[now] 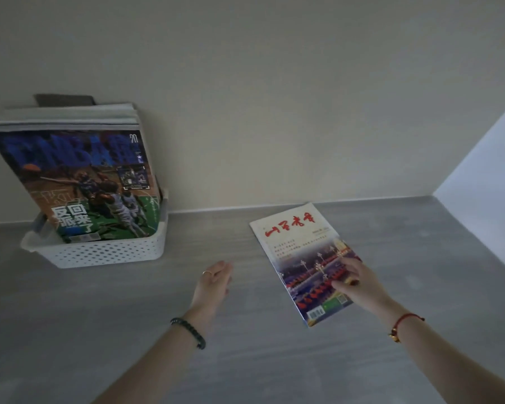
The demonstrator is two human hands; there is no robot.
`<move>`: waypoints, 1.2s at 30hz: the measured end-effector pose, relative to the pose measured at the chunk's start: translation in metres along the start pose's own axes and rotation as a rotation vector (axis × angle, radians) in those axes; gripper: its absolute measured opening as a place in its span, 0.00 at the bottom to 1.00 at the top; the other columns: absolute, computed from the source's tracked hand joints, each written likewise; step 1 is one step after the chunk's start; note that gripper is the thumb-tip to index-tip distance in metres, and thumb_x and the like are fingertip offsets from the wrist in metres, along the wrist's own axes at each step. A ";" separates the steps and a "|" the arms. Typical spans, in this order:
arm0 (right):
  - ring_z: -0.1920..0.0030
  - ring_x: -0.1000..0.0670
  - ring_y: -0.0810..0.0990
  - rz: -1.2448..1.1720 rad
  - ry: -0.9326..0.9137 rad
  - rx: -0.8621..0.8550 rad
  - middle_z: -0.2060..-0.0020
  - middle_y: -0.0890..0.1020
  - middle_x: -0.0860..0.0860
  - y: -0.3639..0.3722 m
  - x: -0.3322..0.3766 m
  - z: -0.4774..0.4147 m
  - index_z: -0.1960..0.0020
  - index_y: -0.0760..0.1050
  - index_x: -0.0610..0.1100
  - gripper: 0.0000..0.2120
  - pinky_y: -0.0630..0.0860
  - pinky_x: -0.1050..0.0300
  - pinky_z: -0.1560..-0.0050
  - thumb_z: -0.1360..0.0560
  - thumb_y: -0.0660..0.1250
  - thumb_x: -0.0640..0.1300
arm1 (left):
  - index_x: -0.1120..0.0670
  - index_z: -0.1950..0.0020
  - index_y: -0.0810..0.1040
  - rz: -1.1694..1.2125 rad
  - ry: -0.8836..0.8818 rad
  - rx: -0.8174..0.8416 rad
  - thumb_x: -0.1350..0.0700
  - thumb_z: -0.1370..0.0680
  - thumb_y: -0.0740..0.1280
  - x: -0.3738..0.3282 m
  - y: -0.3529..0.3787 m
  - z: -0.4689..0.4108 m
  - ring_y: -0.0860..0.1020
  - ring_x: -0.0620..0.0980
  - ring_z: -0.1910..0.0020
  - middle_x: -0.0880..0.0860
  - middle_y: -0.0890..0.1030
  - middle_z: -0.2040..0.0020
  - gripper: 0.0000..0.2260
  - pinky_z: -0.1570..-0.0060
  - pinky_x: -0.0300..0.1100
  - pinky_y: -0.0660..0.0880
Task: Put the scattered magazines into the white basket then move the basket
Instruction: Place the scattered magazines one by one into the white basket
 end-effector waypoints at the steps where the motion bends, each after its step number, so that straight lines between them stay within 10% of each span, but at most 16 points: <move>1: 0.38 0.44 0.72 0.012 -0.004 0.001 0.37 0.73 0.43 -0.007 -0.009 -0.003 0.33 0.64 0.42 0.28 0.74 0.53 0.46 0.31 0.71 0.39 | 0.59 0.31 0.66 0.019 -0.029 0.015 0.52 0.23 0.61 0.005 0.018 0.002 0.75 0.51 0.45 0.54 0.76 0.44 0.22 0.48 0.43 0.70; 7: 0.44 0.47 0.76 0.099 -0.137 0.085 0.52 0.74 0.52 -0.018 -0.033 -0.022 0.42 0.69 0.44 0.19 0.74 0.55 0.46 0.31 0.70 0.40 | 0.57 0.36 0.69 0.104 -0.132 0.099 0.48 0.23 0.61 0.024 0.102 0.009 0.71 0.52 0.40 0.57 0.72 0.36 0.19 0.37 0.46 0.66; 12: 0.33 0.48 0.64 0.428 -0.184 0.061 0.35 0.69 0.51 -0.015 -0.057 -0.036 0.34 0.64 0.49 0.25 0.61 0.47 0.30 0.28 0.65 0.53 | 0.57 0.44 0.73 0.098 -0.078 0.031 0.50 0.25 0.63 0.012 0.131 -0.005 0.78 0.56 0.45 0.56 0.80 0.43 0.14 0.40 0.56 0.72; 19: 0.34 0.48 0.63 0.610 -0.240 0.002 0.31 0.63 0.53 -0.018 -0.060 -0.049 0.33 0.62 0.54 0.24 0.64 0.52 0.35 0.27 0.60 0.58 | 0.58 0.42 0.74 0.033 -0.161 0.008 0.55 0.23 0.62 0.009 0.143 -0.031 0.80 0.57 0.49 0.57 0.81 0.46 0.12 0.46 0.57 0.76; 25: 0.38 0.44 0.71 0.116 -0.209 0.031 0.38 0.72 0.46 -0.037 -0.048 -0.065 0.35 0.65 0.46 0.23 0.72 0.43 0.40 0.27 0.65 0.49 | 0.49 0.50 0.75 -0.029 0.124 0.033 0.63 0.23 0.60 -0.035 0.152 -0.025 0.78 0.47 0.54 0.48 0.81 0.53 0.10 0.54 0.41 0.75; 29: 0.58 0.51 0.83 -0.452 -0.177 0.107 0.51 0.79 0.47 -0.048 0.002 -0.071 0.48 0.68 0.52 0.07 0.80 0.57 0.64 0.26 0.62 0.46 | 0.53 0.45 0.76 0.016 0.280 0.145 0.65 0.23 0.60 -0.082 0.135 -0.004 0.81 0.44 0.52 0.46 0.84 0.53 0.11 0.51 0.38 0.77; 36: 0.64 0.60 0.82 -0.515 -0.399 0.026 0.61 0.82 0.56 -0.050 0.114 -0.065 0.54 0.75 0.51 0.08 0.76 0.70 0.68 0.25 0.62 0.39 | 0.54 0.47 0.76 0.105 0.455 -0.016 0.65 0.24 0.60 -0.151 0.034 0.022 0.79 0.52 0.50 0.55 0.81 0.48 0.11 0.46 0.48 0.77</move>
Point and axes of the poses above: each hand's wrist, its own z-axis away from the middle knuckle, its own y-axis out of the palm, x = y × z, the point moved 8 cm from there along -z, towards the middle knuckle
